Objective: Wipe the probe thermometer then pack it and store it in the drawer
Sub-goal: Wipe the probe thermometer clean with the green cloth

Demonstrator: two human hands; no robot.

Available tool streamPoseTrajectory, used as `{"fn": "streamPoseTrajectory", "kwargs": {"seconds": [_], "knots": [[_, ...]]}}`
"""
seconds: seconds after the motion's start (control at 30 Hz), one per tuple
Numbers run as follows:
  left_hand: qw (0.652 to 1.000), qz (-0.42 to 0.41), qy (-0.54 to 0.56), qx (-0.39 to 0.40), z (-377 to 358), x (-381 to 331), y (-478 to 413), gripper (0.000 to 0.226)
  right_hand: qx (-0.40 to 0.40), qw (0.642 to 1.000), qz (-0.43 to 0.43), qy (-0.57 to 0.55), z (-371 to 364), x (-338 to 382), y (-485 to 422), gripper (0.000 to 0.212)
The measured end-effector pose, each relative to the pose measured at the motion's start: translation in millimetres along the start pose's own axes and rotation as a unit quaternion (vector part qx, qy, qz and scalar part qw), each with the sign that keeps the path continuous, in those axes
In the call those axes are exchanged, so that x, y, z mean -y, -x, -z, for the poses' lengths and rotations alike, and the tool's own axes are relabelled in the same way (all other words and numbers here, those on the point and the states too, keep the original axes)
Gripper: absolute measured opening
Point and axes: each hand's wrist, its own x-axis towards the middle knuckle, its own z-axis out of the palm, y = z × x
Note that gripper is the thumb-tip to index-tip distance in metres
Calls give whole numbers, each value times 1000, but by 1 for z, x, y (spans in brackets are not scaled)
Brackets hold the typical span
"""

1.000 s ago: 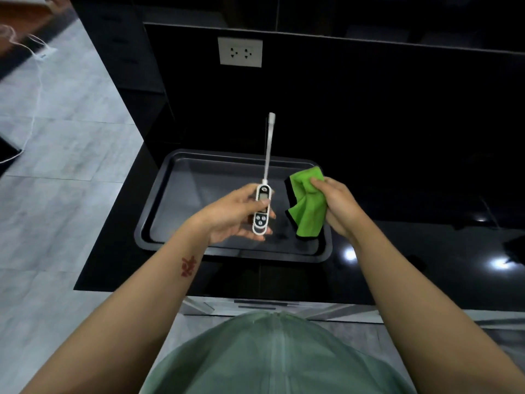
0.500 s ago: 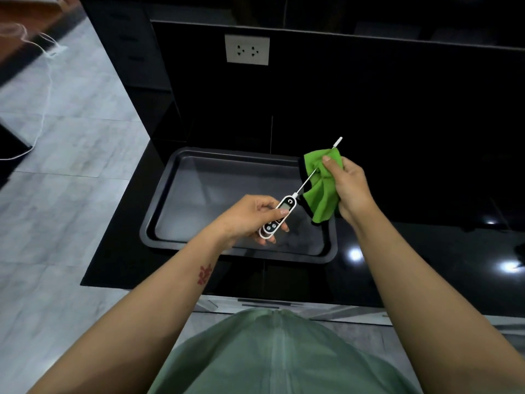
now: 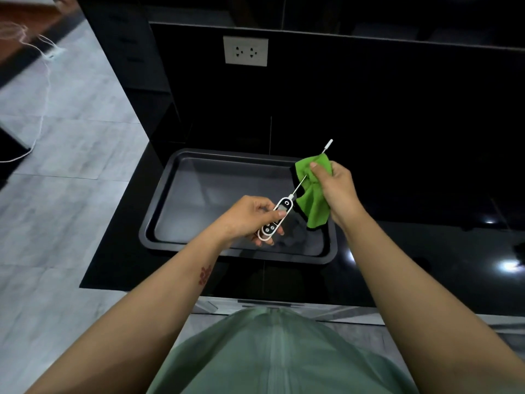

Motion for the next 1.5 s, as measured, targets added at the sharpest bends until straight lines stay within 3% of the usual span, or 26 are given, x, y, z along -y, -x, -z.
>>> {"fn": "streamPoseTrajectory", "kwargs": {"seconds": [0.2,0.47,0.67,0.8,0.97,1.2,1.4,1.5], "knots": [[1000,-3,-3,-18,3,-1,-5,20,46,997,13,66,-18,-10,15,8],[999,0,-39,6,4,6,-5,20,-24,1000,-3,12,-6,-2,-1,10],[999,9,1,-41,10,4,-8,19,42,997,-14,68,-23,-22,7,17],[998,32,32,-40,28,9,-5,20,-33,997,-40,-51,-8,-26,3,23],[998,50,-28,-21,40,25,2,30,-126,976,-61,-167,13,-21,-12,27],[997,52,-64,-12,41,29,5,30,-36,985,-82,-147,9,-20,-16,13],[993,35,-99,-62,65,32,8,27,31,999,-31,26,15,-23,-8,12],[996,67,-51,-27,80,34,7,29,71,996,-14,61,19,-19,-6,11]]}}
